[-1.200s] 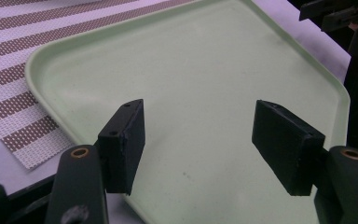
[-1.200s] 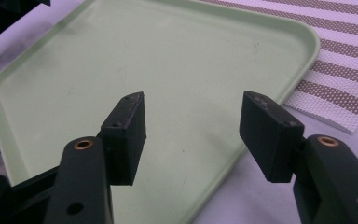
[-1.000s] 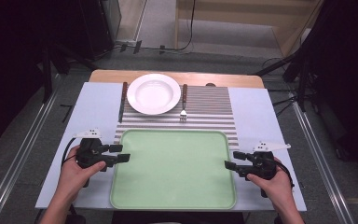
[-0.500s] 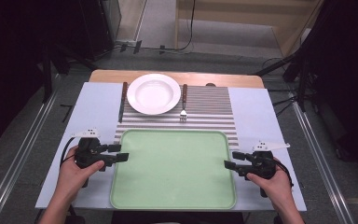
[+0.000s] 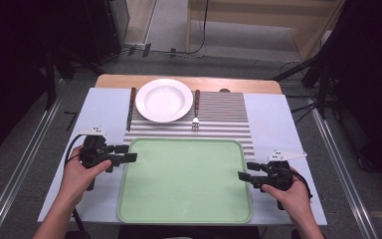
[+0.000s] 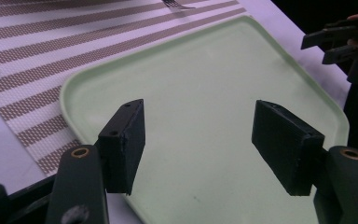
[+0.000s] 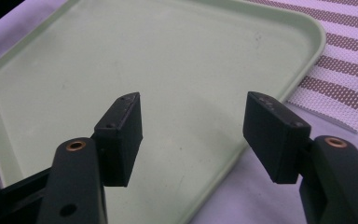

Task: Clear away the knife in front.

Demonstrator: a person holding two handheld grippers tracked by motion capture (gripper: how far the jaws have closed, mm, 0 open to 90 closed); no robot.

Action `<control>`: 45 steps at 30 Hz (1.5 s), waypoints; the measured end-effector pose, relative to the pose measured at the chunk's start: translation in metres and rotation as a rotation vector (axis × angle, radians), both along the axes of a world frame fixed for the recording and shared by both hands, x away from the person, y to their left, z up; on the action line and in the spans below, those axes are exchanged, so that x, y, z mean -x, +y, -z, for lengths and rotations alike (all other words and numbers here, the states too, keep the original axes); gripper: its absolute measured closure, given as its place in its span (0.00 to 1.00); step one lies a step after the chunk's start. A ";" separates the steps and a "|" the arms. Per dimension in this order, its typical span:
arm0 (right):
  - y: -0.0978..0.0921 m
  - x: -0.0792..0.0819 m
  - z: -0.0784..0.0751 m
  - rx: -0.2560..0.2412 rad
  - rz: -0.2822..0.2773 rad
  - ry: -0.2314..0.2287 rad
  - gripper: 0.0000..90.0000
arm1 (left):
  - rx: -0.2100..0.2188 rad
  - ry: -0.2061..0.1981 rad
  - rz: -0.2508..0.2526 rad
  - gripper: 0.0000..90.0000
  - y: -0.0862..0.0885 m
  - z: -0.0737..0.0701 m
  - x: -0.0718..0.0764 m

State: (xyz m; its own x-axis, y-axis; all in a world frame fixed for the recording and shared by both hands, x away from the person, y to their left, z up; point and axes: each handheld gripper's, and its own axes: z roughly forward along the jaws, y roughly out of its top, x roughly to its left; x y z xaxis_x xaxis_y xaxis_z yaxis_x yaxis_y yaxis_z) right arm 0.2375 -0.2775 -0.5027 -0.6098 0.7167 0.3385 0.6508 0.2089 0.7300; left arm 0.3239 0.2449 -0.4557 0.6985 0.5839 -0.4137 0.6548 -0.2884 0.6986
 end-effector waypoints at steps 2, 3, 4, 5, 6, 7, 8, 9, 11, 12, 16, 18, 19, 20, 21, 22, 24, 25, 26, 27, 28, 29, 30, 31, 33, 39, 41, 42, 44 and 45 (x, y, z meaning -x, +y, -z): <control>0.000 0.000 0.000 0.002 -0.001 0.002 0.42 | 0.012 0.008 -0.008 0.38 0.001 -0.001 -0.005; 0.001 0.001 0.000 -0.003 0.003 0.014 0.44 | 0.023 0.013 -0.010 0.38 0.003 -0.001 -0.008; 0.001 0.001 0.000 -0.003 0.003 0.014 0.44 | 0.035 0.024 -0.018 0.38 0.004 -0.001 -0.010; 0.001 0.001 0.000 -0.007 0.004 0.014 0.44 | 0.042 0.026 -0.024 0.38 0.005 -0.001 -0.013; 0.001 0.001 0.001 -0.011 0.005 0.015 0.45 | 0.043 0.029 -0.029 0.38 0.006 -0.002 -0.015; 0.001 0.001 0.001 -0.014 0.009 0.015 0.45 | 0.044 0.032 -0.032 0.38 0.006 -0.002 -0.018; 0.002 0.001 0.001 -0.011 0.013 0.013 0.45 | 0.040 0.032 -0.039 0.38 0.006 -0.003 -0.020; 0.002 0.001 0.001 -0.005 0.021 0.013 0.45 | 0.036 0.030 -0.041 0.38 0.006 -0.004 -0.022; 0.002 0.001 0.002 0.000 0.022 0.010 0.44 | 0.026 0.022 -0.047 0.38 0.005 -0.005 -0.025; 0.002 0.001 0.002 0.000 0.024 0.010 0.44 | 0.020 0.016 -0.052 0.38 0.005 -0.006 -0.027; 0.002 0.001 0.000 0.023 0.010 0.013 0.42 | 0.006 0.016 -0.077 0.38 0.005 -0.007 -0.035; 0.003 0.001 0.000 0.032 0.003 0.011 0.41 | -0.004 0.018 -0.086 0.38 0.006 -0.006 -0.040; 0.003 0.001 -0.001 0.032 0.003 0.007 0.40 | -0.007 0.017 -0.093 0.38 0.006 -0.005 -0.042; 0.003 0.001 -0.001 0.031 0.007 0.010 0.39 | -0.012 0.017 -0.097 0.38 0.007 -0.005 -0.044; 0.003 0.000 -0.001 0.033 0.007 0.003 0.39 | -0.015 0.018 -0.103 0.38 0.006 -0.004 -0.047; 0.002 0.000 -0.001 0.034 0.007 0.003 0.38 | -0.022 0.016 -0.107 0.38 0.006 -0.004 -0.049; 0.002 -0.001 -0.001 0.039 0.012 0.000 0.35 | -0.031 0.008 -0.116 0.38 0.005 -0.005 -0.053; 0.002 -0.001 -0.001 0.038 0.014 0.000 0.34 | -0.034 0.005 -0.113 0.38 0.004 -0.005 -0.056; 0.001 -0.001 -0.001 0.035 0.018 0.005 0.34 | -0.041 0.003 -0.114 0.38 0.003 -0.005 -0.058; 0.001 -0.001 -0.001 0.030 0.020 0.005 0.34 | -0.045 0.003 -0.115 0.38 0.003 -0.006 -0.060; 0.000 -0.001 -0.002 0.021 0.029 0.005 0.35 | -0.046 0.005 -0.118 0.38 0.002 -0.006 -0.061; -0.001 -0.002 -0.002 0.006 0.042 0.002 0.35 | -0.046 0.007 -0.124 0.38 0.002 -0.006 -0.063; -0.001 -0.002 -0.002 0.006 0.042 0.002 0.35 | -0.046 0.008 -0.127 0.38 0.002 -0.007 -0.065; -0.002 -0.002 -0.003 0.008 0.050 -0.002 0.35 | -0.047 0.007 -0.133 0.38 0.002 -0.007 -0.067; -0.003 -0.003 -0.003 0.003 0.056 -0.009 0.34 | -0.052 0.006 -0.137 0.38 0.003 -0.009 -0.070; 0.001 -0.002 -0.001 0.029 0.020 -0.022 0.35 | -0.055 0.003 -0.138 0.38 0.003 -0.014 -0.080; 0.002 -0.002 -0.001 0.028 0.017 -0.024 0.35 | -0.046 -0.001 -0.150 0.38 0.003 -0.015 -0.082; 0.002 -0.002 -0.001 0.026 0.015 -0.018 0.35 | -0.047 -0.003 -0.146 0.38 0.003 -0.015 -0.085; 0.002 -0.002 0.000 0.030 0.016 -0.021 0.36 | -0.062 -0.006 -0.153 0.38 0.002 -0.017 -0.088; 0.002 -0.002 0.000 0.029 0.017 -0.017 0.37 | -0.060 -0.006 -0.154 0.38 0.002 -0.017 -0.089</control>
